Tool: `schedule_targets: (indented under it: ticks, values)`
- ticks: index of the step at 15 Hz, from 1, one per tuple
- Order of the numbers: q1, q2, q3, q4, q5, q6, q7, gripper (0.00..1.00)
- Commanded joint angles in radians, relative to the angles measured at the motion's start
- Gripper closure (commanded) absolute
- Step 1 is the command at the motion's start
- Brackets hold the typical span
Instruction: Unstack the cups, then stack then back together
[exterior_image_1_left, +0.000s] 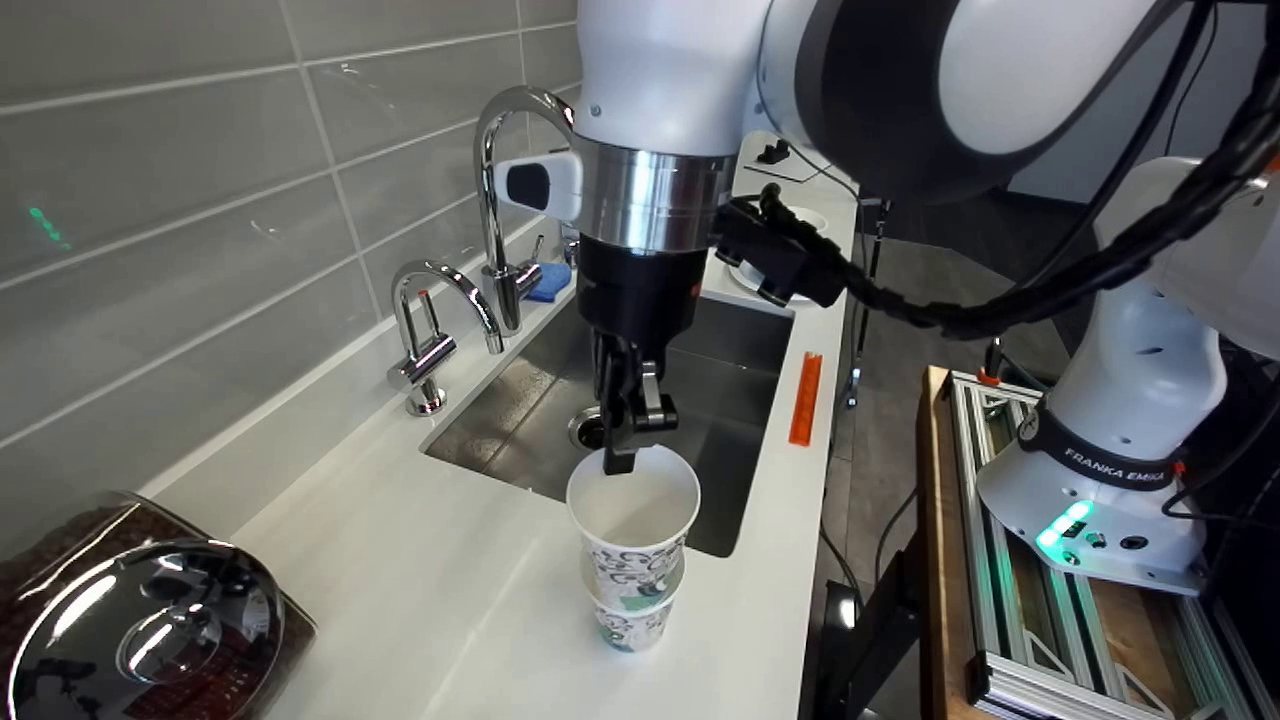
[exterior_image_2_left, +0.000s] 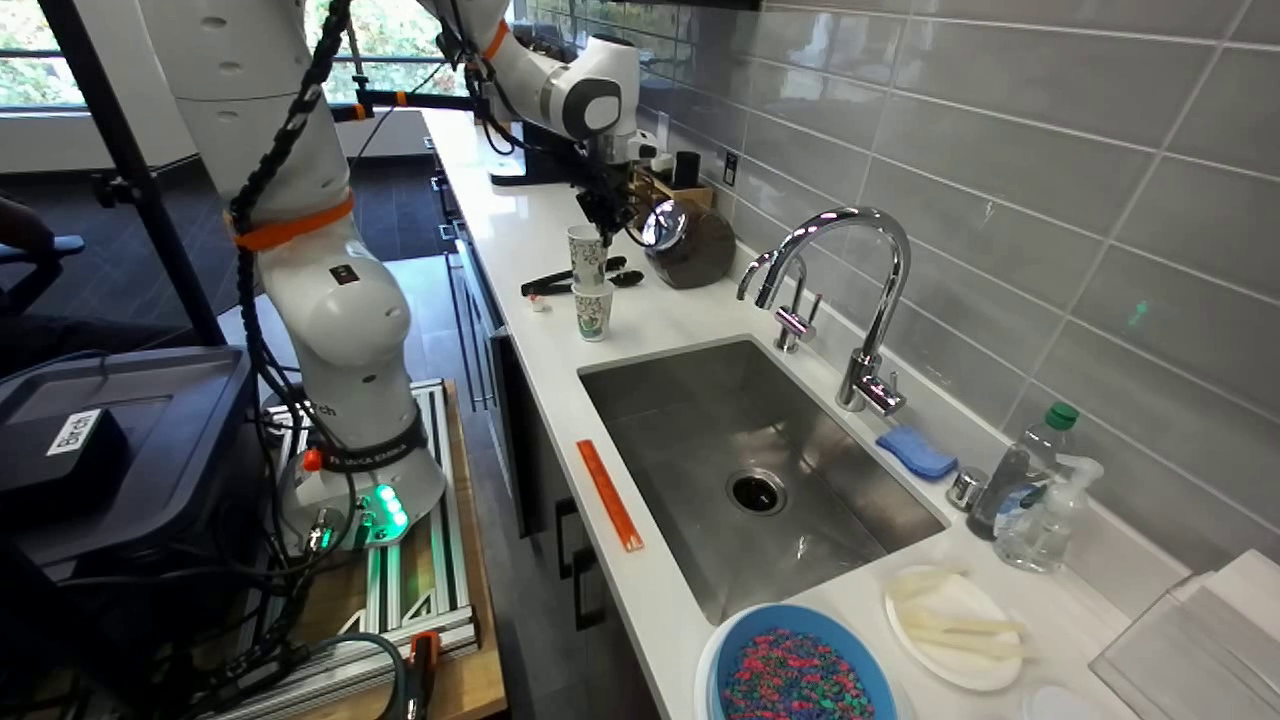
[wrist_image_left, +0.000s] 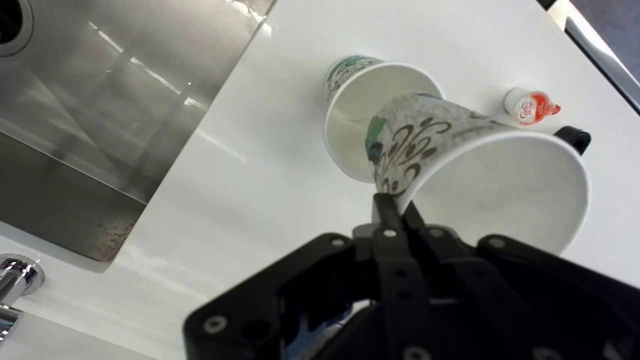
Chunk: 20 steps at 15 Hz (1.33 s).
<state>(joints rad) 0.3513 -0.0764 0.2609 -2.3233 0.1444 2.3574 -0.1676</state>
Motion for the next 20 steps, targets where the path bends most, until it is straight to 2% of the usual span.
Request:
schedule_targets:
  ticks: [1,5,7,15,17,20]
  values:
    - [-0.016,0.013,0.008,0.008,0.023,0.009,-0.016,0.99]
    - [-0.025,0.02,0.006,0.007,0.022,0.011,-0.014,0.99]
    - [-0.027,0.024,0.006,0.009,0.023,0.009,-0.016,0.71]
    - [-0.027,0.021,0.009,0.009,0.032,0.01,-0.021,0.14]
    - [-0.026,0.017,0.01,0.01,0.032,0.008,-0.017,0.01]
    - [-0.026,0.009,0.014,0.011,0.022,0.001,0.005,0.0]
